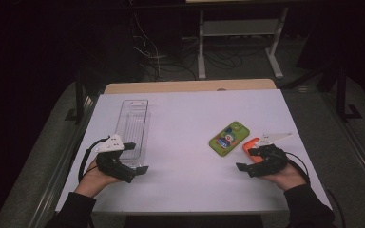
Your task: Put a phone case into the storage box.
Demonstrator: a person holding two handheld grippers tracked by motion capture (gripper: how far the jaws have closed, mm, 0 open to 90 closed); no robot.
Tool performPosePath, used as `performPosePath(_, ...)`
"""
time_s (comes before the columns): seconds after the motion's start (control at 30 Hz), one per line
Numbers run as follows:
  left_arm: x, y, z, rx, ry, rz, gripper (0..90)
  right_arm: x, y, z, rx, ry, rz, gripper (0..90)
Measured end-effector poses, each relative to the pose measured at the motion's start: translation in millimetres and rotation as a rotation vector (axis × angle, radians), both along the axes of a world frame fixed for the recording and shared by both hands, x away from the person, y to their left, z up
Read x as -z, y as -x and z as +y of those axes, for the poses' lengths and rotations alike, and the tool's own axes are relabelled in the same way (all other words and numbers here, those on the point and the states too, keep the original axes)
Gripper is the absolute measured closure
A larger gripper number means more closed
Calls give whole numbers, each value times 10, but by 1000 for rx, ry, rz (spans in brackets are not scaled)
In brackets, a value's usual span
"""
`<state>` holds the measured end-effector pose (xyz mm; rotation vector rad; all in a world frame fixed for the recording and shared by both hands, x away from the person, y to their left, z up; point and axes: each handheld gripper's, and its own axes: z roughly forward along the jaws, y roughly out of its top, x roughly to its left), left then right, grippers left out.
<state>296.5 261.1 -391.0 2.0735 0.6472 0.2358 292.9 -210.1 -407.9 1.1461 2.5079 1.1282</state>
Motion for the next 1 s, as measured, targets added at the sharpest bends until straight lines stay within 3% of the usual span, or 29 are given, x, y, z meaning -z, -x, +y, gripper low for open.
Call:
performPosePath(0.1,1,3,-5,1,2,-1,0,63,4,58,-6,-5,-10,0)
performPosePath(0.3,5,2,-10,4,1,-2,0,79,28,105,-35,-10,-18,0)
performPosePath(0.57,15,-1,-18,12,4,2,0,0,33,103,-28,1,-27,0)
performPosePath(0.67,7,-6,-13,15,18,5,0,-44,29,108,-16,-9,-6,0)
performPosePath(0.8,1,-1,-18,17,31,6,0,-93,-15,120,-10,29,-2,0)
performPosePath(1.0,3,-2,-27,24,28,2,0,-196,-101,124,19,31,0,0)
